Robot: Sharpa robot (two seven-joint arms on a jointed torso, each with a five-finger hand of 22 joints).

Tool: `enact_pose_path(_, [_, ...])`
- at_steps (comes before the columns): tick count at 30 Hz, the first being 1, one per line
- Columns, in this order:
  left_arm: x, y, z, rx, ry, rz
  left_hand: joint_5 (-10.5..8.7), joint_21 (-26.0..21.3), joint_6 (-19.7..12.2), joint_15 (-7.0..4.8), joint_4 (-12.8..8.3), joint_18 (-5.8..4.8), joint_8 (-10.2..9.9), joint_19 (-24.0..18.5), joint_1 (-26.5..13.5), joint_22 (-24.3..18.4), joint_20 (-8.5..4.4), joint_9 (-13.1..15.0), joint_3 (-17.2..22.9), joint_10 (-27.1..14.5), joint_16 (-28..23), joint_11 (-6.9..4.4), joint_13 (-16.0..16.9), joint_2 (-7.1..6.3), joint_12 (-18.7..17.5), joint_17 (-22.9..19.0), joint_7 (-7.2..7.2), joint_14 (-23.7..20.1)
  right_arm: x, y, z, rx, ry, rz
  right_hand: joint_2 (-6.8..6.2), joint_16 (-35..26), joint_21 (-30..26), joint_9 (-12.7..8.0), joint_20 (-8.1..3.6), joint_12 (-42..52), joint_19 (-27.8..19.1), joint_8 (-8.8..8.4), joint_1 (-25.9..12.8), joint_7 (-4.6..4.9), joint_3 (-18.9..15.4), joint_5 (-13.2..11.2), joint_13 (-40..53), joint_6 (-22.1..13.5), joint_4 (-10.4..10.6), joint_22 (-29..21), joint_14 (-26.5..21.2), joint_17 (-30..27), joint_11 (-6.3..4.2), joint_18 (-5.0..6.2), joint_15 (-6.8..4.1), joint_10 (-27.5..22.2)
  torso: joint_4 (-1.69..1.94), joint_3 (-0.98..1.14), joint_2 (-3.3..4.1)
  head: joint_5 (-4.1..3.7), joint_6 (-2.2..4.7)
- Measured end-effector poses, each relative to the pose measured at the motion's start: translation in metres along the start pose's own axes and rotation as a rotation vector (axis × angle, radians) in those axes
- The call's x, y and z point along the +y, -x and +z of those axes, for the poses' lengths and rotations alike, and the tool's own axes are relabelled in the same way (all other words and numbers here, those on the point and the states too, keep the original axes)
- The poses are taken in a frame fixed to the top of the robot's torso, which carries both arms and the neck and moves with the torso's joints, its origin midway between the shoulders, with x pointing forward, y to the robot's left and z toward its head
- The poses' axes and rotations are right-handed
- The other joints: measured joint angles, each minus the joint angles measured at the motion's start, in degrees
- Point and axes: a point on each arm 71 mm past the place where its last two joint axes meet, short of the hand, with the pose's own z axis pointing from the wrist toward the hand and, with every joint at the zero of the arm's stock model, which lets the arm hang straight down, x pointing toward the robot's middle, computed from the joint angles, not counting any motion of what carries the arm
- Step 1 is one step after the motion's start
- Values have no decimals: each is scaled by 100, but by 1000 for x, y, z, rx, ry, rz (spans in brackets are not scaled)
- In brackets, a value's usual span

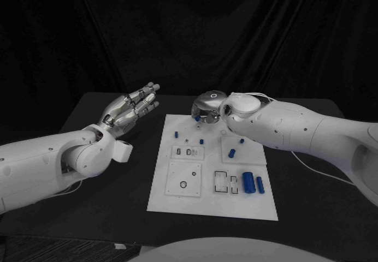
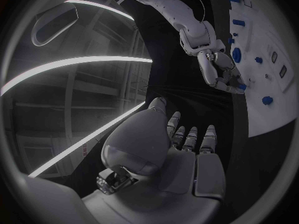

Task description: Assemble the parts on the task board

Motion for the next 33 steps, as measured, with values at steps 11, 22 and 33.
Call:
enact_pose_path(11, [0, 3, 0, -6, 1, 5, 0, 0, 17, 0, -19, 0, 22, -17, 28, 5, 16, 5, 19, 0, 0, 0, 0, 28, 0, -4, 17, 0, -1, 3, -4, -44, 4, -1, -23, 0, 26, 28, 20, -21, 20, 0, -24, 42, 0, -22, 5, 42, 0, 46, 0, 13, 9, 0, 0, 59, -1, -9, -21, 18, -29])
enact_pose_path(22, [1, 4, 0, -6, 5, 6, 0, 0, 72, -1, -16, 0, 22, -17, 57, 4, 16, 13, 47, -1, 0, 40, 1, 57, 0, -3, 29, 0, -8, 3, -8, -62, -13, 13, -24, 0, 26, 64, 20, -53, 20, 0, -24, 64, 48, 187, 26, 64, -16, 105, 0, 18, 30, 0, 0, 116, -3, -15, -38, 32, -62])
enact_pose_path(33, [2, 4, 2, -2, 11, 5, 0, 6, 72, -1, -32, 0, 45, 4, 57, 3, 37, 13, 63, -1, 0, 40, 1, 57, 0, -2, 30, 0, -13, 2, -10, -54, -31, 9, -24, 0, 61, 71, 20, -98, 20, -26, -24, 63, 95, 277, 34, 63, -32, 158, 0, 4, 31, 0, 0, 115, 0, -12, -36, 43, -79])
